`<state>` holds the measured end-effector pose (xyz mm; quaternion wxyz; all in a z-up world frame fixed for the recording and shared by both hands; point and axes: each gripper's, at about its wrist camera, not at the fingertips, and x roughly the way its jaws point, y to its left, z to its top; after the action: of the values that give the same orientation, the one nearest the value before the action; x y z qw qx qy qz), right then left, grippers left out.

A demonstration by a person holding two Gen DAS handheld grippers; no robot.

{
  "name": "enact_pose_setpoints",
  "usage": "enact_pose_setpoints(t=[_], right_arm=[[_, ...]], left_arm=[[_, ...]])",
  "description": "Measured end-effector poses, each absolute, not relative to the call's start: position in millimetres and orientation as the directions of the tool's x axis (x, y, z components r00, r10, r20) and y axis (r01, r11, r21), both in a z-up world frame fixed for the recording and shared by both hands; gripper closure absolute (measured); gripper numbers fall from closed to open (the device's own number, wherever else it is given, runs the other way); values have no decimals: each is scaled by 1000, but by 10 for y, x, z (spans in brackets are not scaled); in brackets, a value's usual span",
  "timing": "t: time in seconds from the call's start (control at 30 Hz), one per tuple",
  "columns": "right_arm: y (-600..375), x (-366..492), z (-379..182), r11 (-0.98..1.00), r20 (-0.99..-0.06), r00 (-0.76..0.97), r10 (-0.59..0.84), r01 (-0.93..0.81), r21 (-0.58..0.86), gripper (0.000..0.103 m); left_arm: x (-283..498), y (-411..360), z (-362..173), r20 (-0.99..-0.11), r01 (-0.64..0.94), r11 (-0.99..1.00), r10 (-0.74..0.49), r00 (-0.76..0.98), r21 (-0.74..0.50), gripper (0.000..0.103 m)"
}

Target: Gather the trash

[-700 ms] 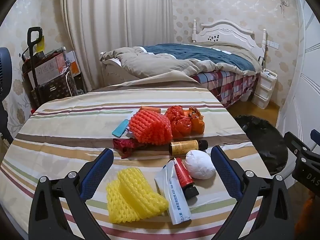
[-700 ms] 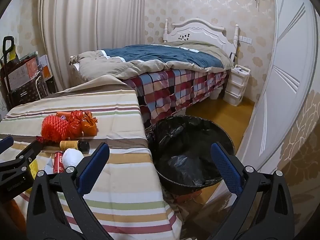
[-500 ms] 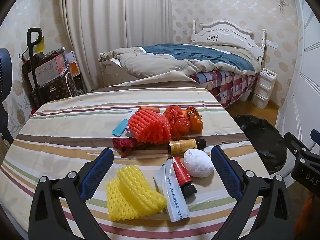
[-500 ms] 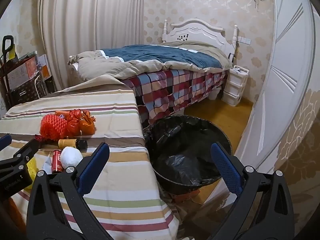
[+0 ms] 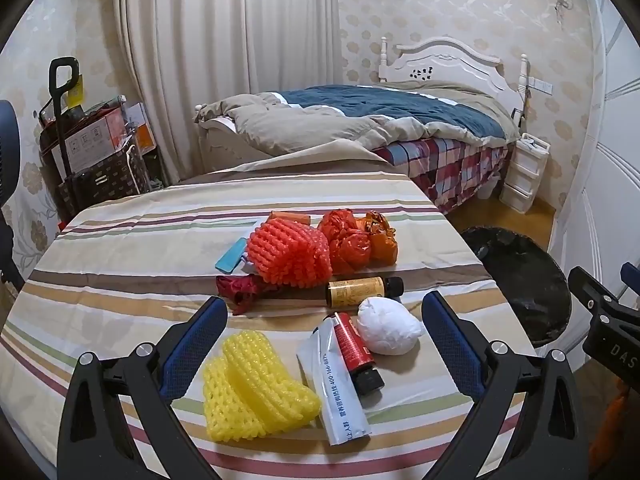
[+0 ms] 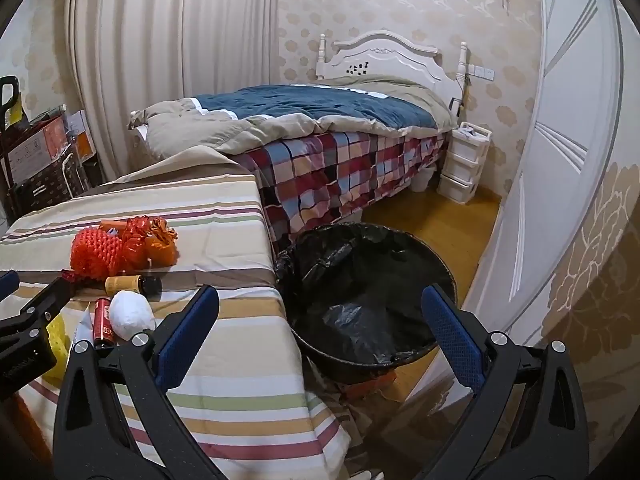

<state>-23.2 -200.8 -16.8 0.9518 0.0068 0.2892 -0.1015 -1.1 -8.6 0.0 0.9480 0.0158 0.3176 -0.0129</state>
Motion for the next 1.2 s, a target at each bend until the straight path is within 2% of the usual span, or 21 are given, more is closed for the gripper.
enact_pose_setpoints(t=[1.2], right_arm=[[-2051, -228, -201, 979, -562, 806, -186, 199, -39, 4]], left_arm=[[11, -105, -9, -605, 40, 999, -16, 796, 26, 6]])
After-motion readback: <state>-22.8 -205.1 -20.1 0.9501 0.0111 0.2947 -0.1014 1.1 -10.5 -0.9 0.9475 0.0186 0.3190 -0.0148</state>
